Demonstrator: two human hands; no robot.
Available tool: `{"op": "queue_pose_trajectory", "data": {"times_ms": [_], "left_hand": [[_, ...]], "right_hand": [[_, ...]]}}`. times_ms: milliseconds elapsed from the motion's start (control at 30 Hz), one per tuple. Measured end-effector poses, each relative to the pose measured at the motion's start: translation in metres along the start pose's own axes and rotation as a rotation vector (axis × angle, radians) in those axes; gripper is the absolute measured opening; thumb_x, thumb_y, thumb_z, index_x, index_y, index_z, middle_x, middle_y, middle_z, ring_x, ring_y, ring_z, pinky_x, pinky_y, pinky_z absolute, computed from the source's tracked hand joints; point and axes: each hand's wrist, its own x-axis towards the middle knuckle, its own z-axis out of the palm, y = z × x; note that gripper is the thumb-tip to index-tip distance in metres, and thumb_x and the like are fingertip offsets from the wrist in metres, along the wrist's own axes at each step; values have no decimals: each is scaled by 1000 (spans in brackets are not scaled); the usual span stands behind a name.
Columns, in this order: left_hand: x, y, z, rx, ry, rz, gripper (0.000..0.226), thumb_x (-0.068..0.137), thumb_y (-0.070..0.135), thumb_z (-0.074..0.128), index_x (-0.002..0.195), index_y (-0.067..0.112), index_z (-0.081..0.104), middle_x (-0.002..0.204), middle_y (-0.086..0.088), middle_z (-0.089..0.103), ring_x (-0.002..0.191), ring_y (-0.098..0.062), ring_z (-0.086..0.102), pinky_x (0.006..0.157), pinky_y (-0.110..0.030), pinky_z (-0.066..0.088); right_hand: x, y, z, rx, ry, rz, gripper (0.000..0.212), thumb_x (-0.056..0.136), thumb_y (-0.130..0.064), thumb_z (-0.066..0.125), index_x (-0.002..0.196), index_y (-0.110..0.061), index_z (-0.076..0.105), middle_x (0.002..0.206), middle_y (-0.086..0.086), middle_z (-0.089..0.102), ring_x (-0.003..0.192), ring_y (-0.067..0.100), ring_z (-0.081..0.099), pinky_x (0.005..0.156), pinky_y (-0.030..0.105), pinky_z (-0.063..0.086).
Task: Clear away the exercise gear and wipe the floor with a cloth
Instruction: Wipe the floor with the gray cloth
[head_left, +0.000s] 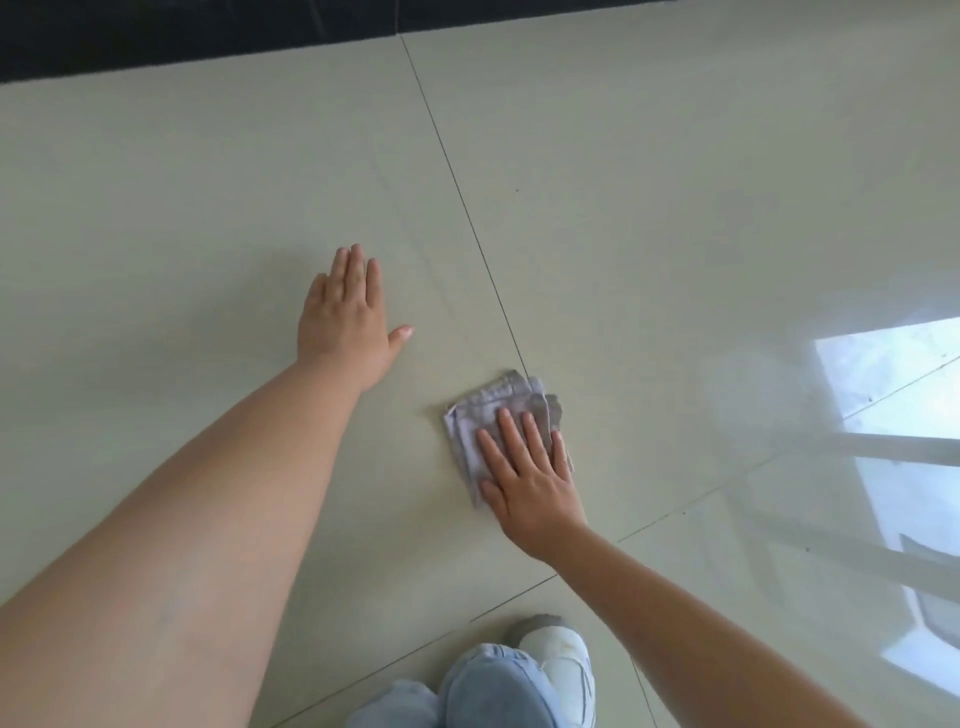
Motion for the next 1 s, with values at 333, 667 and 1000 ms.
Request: {"op": "queue_pose_trajectory", "data": {"times_ms": [333, 667, 1000], "left_hand": [[-7, 7, 9, -56, -137, -22, 82, 95, 44, 42, 148, -3, 1, 158, -16, -7, 148, -27, -5, 119, -40, 10], [-8, 8, 13, -27, -145, -5, 81, 97, 44, 36, 147, -6, -3, 157, -19, -11, 147, -30, -8, 119, -40, 8], [-5, 8, 20, -60, -115, -15, 80, 97, 43, 37, 148, -4, -4, 157, -18, -14, 147, -27, -12, 120, -35, 2]], "right_hand": [[-62, 106, -61, -405, -425, -73, 85, 44, -54, 79, 123, -28, 59, 119, 1, 68, 101, 17, 70, 72, 37, 58], [-43, 61, -104, -363, -587, 6, 57, 101, -35, 22, 149, -20, -4, 158, 1, -15, 147, 18, -8, 120, 36, 1], [-55, 99, -53, -337, -439, -261, 50, 89, -37, 29, 108, -14, 69, 110, 11, 71, 97, 27, 70, 74, 33, 58]]}}
